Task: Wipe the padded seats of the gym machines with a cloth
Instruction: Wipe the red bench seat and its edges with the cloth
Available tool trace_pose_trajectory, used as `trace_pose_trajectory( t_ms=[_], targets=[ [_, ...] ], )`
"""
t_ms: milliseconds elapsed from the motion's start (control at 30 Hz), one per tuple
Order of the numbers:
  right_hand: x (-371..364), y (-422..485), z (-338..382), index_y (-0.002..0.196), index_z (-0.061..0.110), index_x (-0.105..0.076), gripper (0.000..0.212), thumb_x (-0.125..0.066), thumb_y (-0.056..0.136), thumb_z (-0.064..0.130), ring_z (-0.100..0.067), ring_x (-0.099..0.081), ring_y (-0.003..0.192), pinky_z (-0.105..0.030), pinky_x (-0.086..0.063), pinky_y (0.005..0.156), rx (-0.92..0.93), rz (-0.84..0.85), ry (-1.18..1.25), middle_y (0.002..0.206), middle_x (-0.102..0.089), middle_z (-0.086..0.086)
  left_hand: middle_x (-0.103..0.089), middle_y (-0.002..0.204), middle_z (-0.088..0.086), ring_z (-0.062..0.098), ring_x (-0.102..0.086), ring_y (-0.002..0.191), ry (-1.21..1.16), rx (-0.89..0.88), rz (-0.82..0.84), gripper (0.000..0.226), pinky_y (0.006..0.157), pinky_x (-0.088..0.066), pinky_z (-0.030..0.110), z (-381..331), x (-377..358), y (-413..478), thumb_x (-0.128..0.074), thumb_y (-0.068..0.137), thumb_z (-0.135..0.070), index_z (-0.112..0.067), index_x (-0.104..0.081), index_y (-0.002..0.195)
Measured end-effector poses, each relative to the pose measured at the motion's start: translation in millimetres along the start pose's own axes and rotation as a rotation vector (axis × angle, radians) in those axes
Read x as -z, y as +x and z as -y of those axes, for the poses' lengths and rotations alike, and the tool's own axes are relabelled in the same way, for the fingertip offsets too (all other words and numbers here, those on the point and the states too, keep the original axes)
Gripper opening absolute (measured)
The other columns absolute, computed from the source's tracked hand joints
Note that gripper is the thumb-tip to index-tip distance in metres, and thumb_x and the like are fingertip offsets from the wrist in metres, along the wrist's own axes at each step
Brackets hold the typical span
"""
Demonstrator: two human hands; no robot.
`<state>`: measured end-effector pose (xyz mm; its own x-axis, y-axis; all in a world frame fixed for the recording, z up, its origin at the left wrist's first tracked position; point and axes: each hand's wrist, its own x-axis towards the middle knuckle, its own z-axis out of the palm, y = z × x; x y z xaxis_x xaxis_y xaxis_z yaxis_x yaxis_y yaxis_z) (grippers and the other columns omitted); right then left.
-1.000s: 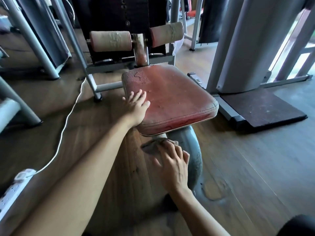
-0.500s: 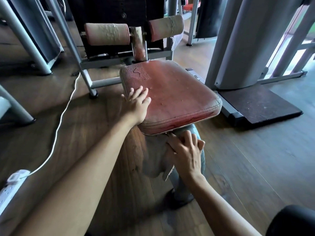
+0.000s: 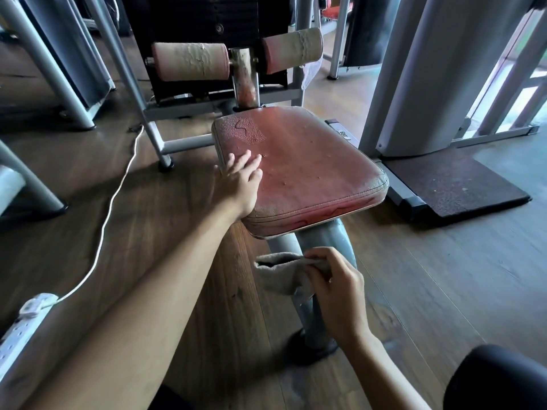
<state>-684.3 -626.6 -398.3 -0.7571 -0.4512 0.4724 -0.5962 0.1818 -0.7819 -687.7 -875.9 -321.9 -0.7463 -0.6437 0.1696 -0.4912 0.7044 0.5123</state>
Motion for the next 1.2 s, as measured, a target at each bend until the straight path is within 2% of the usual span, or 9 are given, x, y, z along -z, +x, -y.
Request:
trace_pose_trajectory(
  t_ms=[100, 200, 333, 567, 633, 767, 933, 1033, 1200],
  targets=[
    [9, 9, 23, 0.104, 0.014, -0.074, 0.031, -0.076, 0.081, -0.007, -0.001, -0.068, 0.093, -0.011, -0.049, 0.076, 0.027, -0.036, 0.114, 0.099, -0.073, 0.012, -0.022, 0.167, -0.007, 0.020, -0.005, 0.156, -0.009, 0.000, 0.004, 0.044, 0.123, 0.005, 0.048, 1, 0, 0, -0.031, 0.109, -0.032, -0.031, -0.039, 0.153],
    [0, 32, 33, 0.099, 0.010, -0.075, 0.020, -0.076, 0.084, -0.002, -0.008, -0.066, 0.093, -0.025, -0.053, 0.081, 0.112, -0.167, 0.133, 0.099, -0.068, 0.004, -0.021, 0.167, -0.008, 0.020, -0.005, 0.156, -0.013, 0.005, 0.014, 0.044, 0.123, 0.004, 0.048, 1, 1, 2, -0.032, 0.109, -0.032, -0.031, -0.038, 0.153],
    [-26, 63, 27, 0.094, 0.026, -0.078, 0.016, -0.080, 0.082, 0.015, -0.017, -0.051, 0.095, -0.042, -0.050, 0.087, -0.013, -0.440, -0.044, 0.105, -0.046, 0.005, -0.021, 0.167, -0.008, 0.019, -0.004, 0.156, -0.035, 0.016, 0.018, 0.045, 0.123, 0.006, 0.048, 1, 1, 1, -0.032, 0.109, -0.032, -0.032, -0.039, 0.153],
    [-56, 53, 54, 0.096, 0.016, -0.077, 0.018, -0.071, 0.089, 0.001, -0.001, -0.055, 0.098, -0.008, -0.042, 0.088, -0.162, -0.621, 0.159, 0.110, -0.054, -0.002, -0.022, 0.166, -0.008, 0.019, -0.003, 0.156, -0.095, 0.027, 0.016, 0.044, 0.123, 0.007, 0.047, -1, 1, 2, -0.034, 0.109, -0.029, -0.031, -0.041, 0.152],
    [-66, 41, 52, 0.112, 0.013, -0.075, 0.020, -0.066, 0.095, 0.011, -0.009, -0.053, 0.116, -0.017, -0.042, 0.101, -0.104, -0.565, 0.150, 0.126, -0.053, -0.006, -0.023, 0.166, -0.008, 0.020, -0.004, 0.156, -0.088, 0.032, 0.002, 0.043, 0.123, 0.005, 0.046, -1, 1, 2, -0.036, 0.109, -0.028, -0.030, -0.042, 0.151],
    [-79, 19, 37, 0.143, 0.024, -0.057, 0.064, -0.078, 0.084, 0.038, -0.019, -0.032, 0.142, -0.031, -0.033, 0.116, -0.028, -0.333, -0.026, 0.156, -0.031, 0.001, -0.024, 0.166, -0.007, 0.021, -0.004, 0.156, -0.112, 0.027, -0.002, 0.042, 0.123, 0.005, 0.046, 0, 0, 2, -0.037, 0.109, -0.027, -0.029, -0.043, 0.150],
    [-61, 33, 19, 0.122, 0.021, -0.073, 0.041, -0.081, 0.083, 0.014, -0.014, -0.041, 0.125, -0.021, -0.033, 0.110, 0.093, -0.394, -0.040, 0.137, -0.053, -0.006, -0.024, 0.166, -0.007, 0.021, -0.004, 0.156, -0.108, 0.025, 0.004, 0.042, 0.123, 0.005, 0.047, 0, 1, 2, -0.036, 0.109, -0.028, -0.030, -0.042, 0.151],
    [-51, 36, 14, 0.118, 0.020, -0.075, 0.032, -0.075, 0.087, 0.011, -0.020, -0.051, 0.122, -0.029, -0.041, 0.107, 0.144, -0.405, -0.026, 0.130, -0.059, -0.005, -0.023, 0.166, -0.008, 0.021, -0.004, 0.156, -0.100, 0.023, 0.008, 0.042, 0.122, 0.005, 0.047, 0, 1, 3, -0.035, 0.109, -0.028, -0.031, -0.042, 0.151],
    [-61, 34, 24, 0.112, 0.022, -0.074, 0.029, -0.075, 0.088, 0.006, -0.028, -0.060, 0.115, -0.026, -0.046, 0.100, 0.019, -0.529, 0.097, 0.118, -0.058, -0.002, -0.025, 0.165, -0.007, 0.022, -0.007, 0.156, -0.063, 0.011, -0.012, 0.042, 0.124, -0.002, 0.047, 3, -2, 4, -0.036, 0.109, -0.029, -0.032, -0.043, 0.150]
  ],
)
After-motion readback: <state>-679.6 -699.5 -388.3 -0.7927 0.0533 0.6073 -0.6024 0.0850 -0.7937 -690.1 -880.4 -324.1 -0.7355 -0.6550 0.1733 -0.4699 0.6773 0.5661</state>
